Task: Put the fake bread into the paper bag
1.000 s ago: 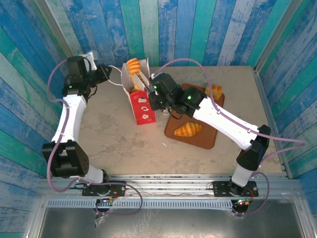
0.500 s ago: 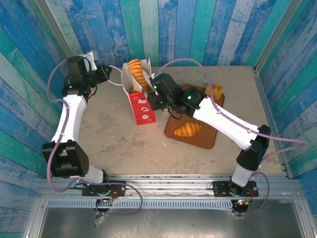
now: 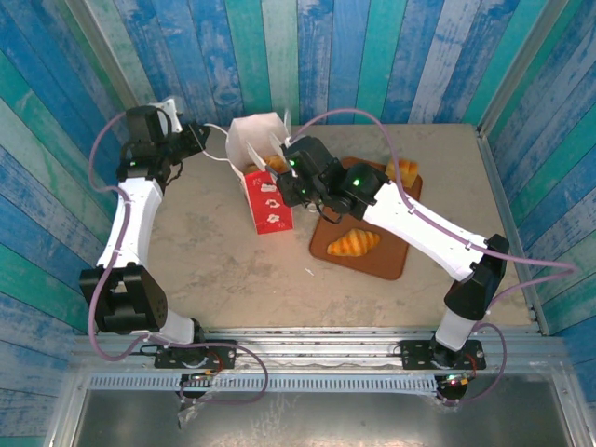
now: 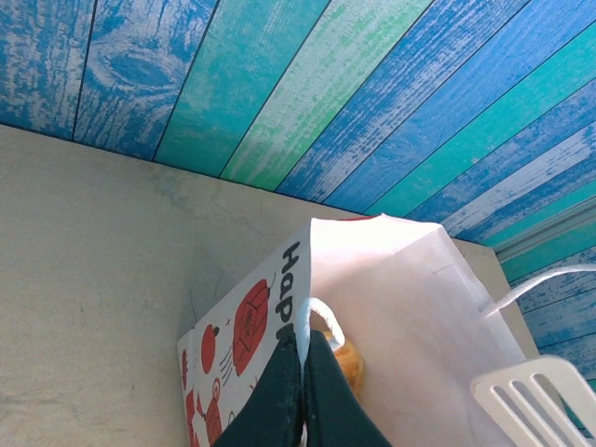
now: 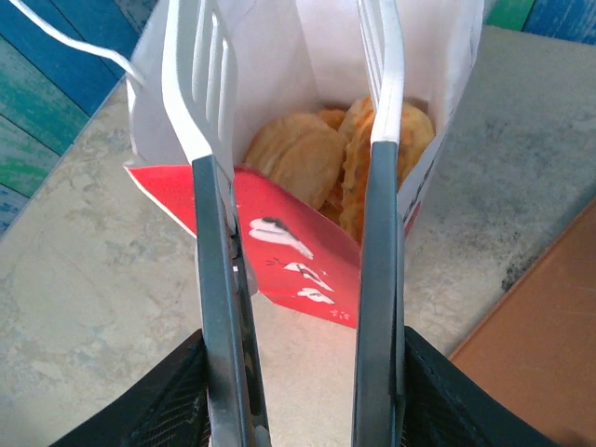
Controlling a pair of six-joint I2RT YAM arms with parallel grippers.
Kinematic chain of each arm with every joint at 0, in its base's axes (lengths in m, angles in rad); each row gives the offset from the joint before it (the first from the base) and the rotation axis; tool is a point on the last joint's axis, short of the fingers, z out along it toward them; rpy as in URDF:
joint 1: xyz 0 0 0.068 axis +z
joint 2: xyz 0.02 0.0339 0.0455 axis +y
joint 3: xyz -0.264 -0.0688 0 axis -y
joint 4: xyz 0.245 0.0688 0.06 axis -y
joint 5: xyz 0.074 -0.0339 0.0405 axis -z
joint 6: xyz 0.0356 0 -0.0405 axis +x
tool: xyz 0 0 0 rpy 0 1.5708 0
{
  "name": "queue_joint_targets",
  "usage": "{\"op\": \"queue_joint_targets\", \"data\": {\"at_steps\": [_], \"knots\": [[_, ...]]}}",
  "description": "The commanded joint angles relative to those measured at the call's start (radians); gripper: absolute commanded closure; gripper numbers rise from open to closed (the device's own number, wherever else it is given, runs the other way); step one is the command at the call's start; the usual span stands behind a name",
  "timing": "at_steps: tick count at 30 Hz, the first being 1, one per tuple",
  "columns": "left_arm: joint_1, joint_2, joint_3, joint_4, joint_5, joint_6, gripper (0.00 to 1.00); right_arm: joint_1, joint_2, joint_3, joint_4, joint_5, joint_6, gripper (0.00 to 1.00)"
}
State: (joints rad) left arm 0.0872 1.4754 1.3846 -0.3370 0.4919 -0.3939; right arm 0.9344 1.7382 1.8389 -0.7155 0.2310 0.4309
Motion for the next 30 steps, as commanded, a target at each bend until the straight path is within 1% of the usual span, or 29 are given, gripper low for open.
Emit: {"op": "queue_joint_targets", "data": {"at_steps": [1,4,6,10,12,14,17,20,22,24,27,30], "knots": [[0.003,-0.043,-0.012,0.017,0.018,0.004,0.91,-0.002,0.001,0.068,0.030,0.000,-0.002,0.50],[0.003,-0.043,-0.013,0.020,0.022,0.000,0.84,-0.003,-0.010,0.102,0.039,-0.026,-0.008,0.50],[0.003,-0.043,-0.014,0.021,0.029,-0.002,0.78,-0.003,-0.022,0.122,0.047,-0.050,-0.008,0.50],[0.003,-0.049,-0.013,0.025,0.033,-0.006,0.59,-0.003,-0.073,0.131,0.068,-0.106,0.002,0.50],[0.003,-0.054,-0.015,0.025,0.030,-0.005,0.51,-0.003,-0.113,0.124,0.073,-0.117,0.008,0.50],[0.003,-0.064,-0.020,0.026,0.023,-0.004,0.43,-0.003,-0.157,0.106,0.073,-0.105,0.009,0.50],[0.003,-0.089,-0.039,0.026,0.007,0.002,0.32,-0.007,-0.239,0.063,0.058,-0.035,0.005,0.48],[0.003,-0.128,-0.073,0.026,-0.014,0.018,0.21,-0.035,-0.306,0.015,0.010,0.035,0.003,0.47],[0.003,-0.162,-0.102,0.024,-0.044,0.031,0.12,-0.081,-0.343,-0.016,-0.033,0.049,0.009,0.47],[0.003,-0.205,-0.140,0.026,-0.078,0.043,0.08,-0.153,-0.376,-0.053,-0.089,0.035,0.016,0.47],[0.003,-0.274,-0.197,0.028,-0.111,0.058,0.02,-0.279,-0.407,-0.106,-0.172,-0.001,-0.017,0.48],[0.003,-0.324,-0.245,0.027,-0.131,0.069,0.00,-0.420,-0.428,-0.159,-0.243,-0.019,-0.067,0.48]]}}
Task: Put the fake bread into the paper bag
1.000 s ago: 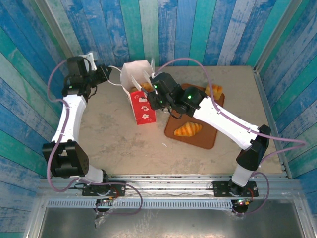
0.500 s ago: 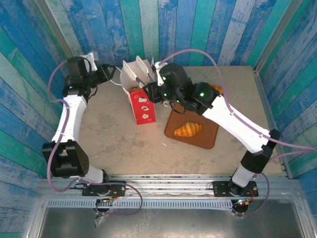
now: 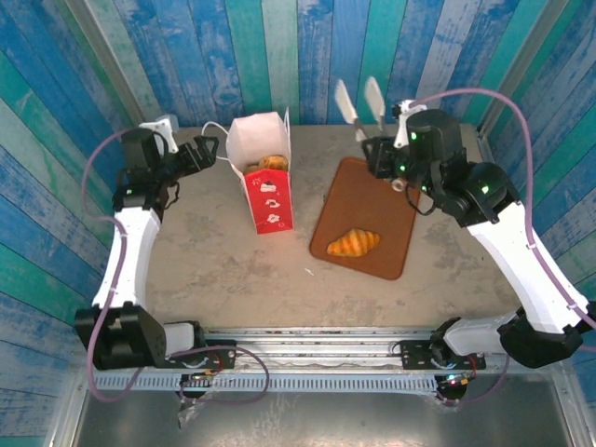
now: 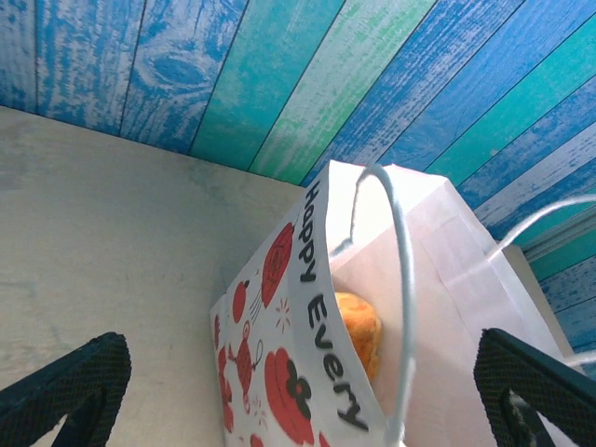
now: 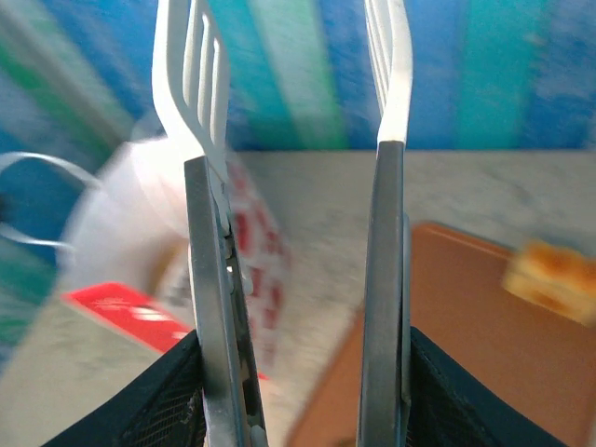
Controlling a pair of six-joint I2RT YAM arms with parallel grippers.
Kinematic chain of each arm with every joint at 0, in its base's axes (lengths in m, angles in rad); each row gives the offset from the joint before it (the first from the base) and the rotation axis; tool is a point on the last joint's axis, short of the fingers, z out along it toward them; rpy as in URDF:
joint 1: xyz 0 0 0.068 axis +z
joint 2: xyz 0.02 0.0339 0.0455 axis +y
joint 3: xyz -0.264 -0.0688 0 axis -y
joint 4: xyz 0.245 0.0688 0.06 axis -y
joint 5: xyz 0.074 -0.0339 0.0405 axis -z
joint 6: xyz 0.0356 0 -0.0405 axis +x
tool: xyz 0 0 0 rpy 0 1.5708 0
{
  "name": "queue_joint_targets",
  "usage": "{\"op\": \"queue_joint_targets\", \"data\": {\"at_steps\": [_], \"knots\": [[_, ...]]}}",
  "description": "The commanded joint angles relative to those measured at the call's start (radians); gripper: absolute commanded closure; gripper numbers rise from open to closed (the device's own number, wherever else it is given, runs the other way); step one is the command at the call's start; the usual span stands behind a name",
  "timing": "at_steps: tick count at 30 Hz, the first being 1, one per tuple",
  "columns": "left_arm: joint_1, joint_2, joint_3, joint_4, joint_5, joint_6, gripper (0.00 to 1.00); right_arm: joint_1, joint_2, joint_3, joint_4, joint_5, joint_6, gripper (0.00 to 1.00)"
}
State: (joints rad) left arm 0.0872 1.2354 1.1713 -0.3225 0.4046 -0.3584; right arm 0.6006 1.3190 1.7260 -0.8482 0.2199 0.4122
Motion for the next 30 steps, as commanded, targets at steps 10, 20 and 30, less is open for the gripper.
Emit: {"op": "queue_joint_targets", "data": {"at_steps": [10,20,30], "knots": [[0.003,-0.143,-0.133,-0.006,-0.046,0.039,0.02,-0.489,-0.031,-0.312,-0.124,-0.189,-0.080,0.50],[0.003,-0.128,-0.152,-0.010,-0.039,0.036,0.02,-0.710,0.049,-0.410,0.041,-0.477,-0.093,0.51],[0.003,-0.111,-0.144,-0.015,-0.047,0.041,0.02,-0.774,0.158,-0.432,0.134,-0.609,-0.090,0.51]]}}
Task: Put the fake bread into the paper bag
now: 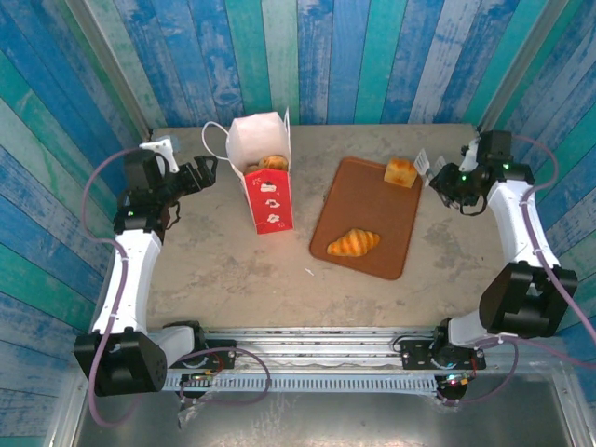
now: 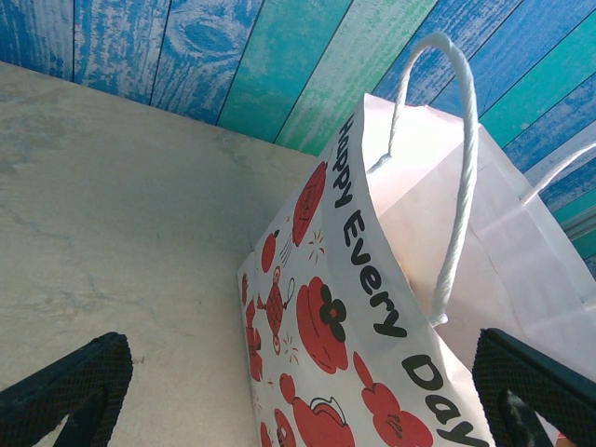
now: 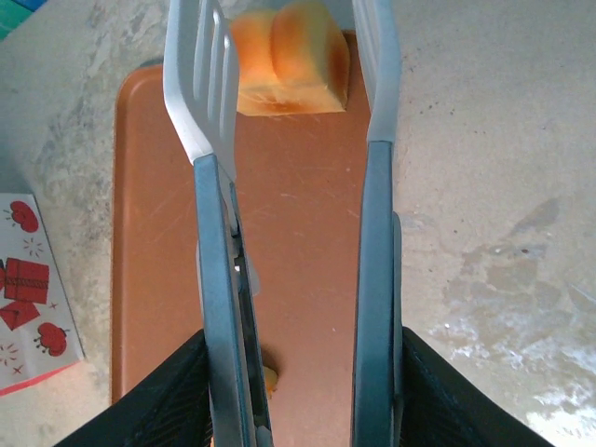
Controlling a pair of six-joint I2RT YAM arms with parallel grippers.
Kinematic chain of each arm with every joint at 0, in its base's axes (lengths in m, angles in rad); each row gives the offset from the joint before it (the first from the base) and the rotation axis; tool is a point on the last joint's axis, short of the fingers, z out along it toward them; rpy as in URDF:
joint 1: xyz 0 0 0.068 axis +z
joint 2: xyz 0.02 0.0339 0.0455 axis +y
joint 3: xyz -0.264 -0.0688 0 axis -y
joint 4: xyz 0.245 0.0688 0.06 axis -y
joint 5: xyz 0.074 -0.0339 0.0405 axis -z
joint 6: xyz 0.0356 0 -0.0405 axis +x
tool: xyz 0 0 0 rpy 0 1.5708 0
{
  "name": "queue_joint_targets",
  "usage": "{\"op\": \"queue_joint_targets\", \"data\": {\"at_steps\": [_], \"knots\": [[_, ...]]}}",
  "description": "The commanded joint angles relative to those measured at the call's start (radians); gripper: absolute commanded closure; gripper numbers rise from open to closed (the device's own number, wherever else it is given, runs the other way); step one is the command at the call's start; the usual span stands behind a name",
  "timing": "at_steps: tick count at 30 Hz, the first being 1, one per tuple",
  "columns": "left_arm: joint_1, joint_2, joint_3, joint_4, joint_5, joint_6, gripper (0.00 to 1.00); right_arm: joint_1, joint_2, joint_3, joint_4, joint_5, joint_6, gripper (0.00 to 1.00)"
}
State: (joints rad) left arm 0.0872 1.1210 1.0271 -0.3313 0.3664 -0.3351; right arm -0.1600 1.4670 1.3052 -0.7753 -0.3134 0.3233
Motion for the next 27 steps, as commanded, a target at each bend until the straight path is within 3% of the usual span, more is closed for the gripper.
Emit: {"op": "queue_joint_targets", "data": {"at_steps": [1,16,27], "knots": [[0.003,0.006,0.002,-0.007,-0.007,0.018,0.02,-0.015,0.022,-0.009,0.067,-0.081,-0.001,0.51],[0.002,0.008,0.017,-0.025,-0.020,0.026,0.02,-0.045,0.171,0.003,0.126,-0.136,0.023,0.54],[0.003,0.008,0.027,-0.035,-0.031,0.029,0.02,-0.059,0.190,-0.043,0.152,-0.192,0.043,0.59]]}}
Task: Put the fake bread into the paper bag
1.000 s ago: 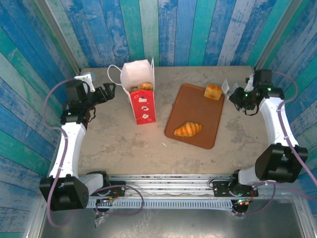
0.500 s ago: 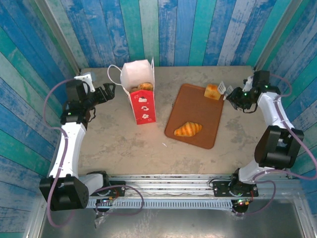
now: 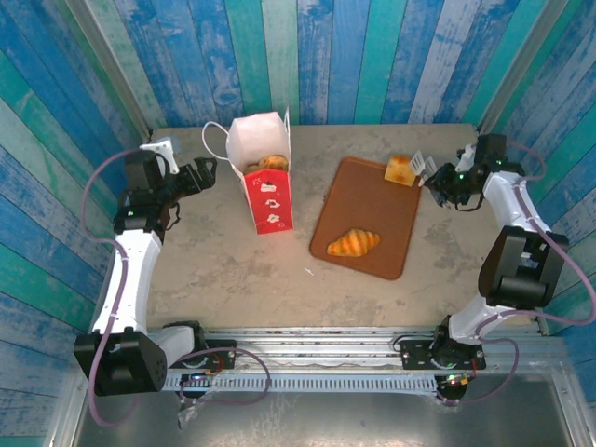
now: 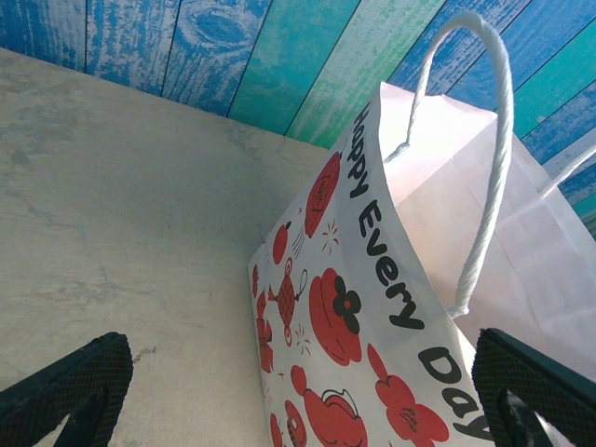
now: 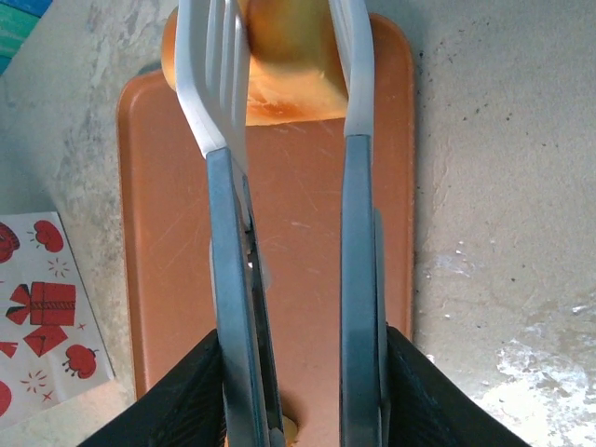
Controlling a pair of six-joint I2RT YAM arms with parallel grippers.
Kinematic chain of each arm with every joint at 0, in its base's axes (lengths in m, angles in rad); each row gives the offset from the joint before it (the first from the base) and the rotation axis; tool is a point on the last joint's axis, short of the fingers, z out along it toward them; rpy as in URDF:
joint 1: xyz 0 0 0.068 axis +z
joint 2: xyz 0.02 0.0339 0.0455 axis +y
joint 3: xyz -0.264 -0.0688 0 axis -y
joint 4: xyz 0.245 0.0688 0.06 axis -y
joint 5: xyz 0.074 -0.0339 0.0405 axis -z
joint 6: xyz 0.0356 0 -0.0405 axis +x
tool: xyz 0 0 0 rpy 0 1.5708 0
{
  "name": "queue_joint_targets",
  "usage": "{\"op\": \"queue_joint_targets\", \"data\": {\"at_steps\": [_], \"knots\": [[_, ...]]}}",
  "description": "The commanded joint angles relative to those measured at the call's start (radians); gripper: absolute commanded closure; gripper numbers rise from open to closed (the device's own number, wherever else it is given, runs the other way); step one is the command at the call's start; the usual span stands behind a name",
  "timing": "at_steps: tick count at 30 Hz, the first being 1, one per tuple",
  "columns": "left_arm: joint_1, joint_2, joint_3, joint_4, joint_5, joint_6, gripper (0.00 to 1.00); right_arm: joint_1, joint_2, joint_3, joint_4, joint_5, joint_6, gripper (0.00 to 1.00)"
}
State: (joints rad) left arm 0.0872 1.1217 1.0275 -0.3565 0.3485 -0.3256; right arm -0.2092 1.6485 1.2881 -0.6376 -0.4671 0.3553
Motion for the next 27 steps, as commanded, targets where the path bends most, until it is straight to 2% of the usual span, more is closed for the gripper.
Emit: {"op": "queue_joint_targets", "data": {"at_steps": [1,10,18,23,27], "knots": [[0.003,0.007,0.029,-0.012,-0.014,0.021,0.02,-0.011,0.008,-0.036,0.019,-0.050,0.014,0.60],[0.003,-0.002,0.031,-0.021,-0.022,0.025,0.02,-0.012,-0.012,-0.099,0.034,-0.098,0.025,0.66],[0.003,-0.010,0.029,-0.022,-0.027,0.024,0.02,-0.012,-0.078,-0.103,0.029,-0.098,0.030,0.89],[0.003,-0.010,0.037,-0.021,-0.034,0.019,0.02,-0.012,-0.130,-0.118,0.029,-0.093,0.039,0.97],[0.002,-0.011,0.045,-0.013,-0.036,0.001,0.02,-0.013,-0.190,-0.142,0.038,-0.100,0.056,0.99]]}}
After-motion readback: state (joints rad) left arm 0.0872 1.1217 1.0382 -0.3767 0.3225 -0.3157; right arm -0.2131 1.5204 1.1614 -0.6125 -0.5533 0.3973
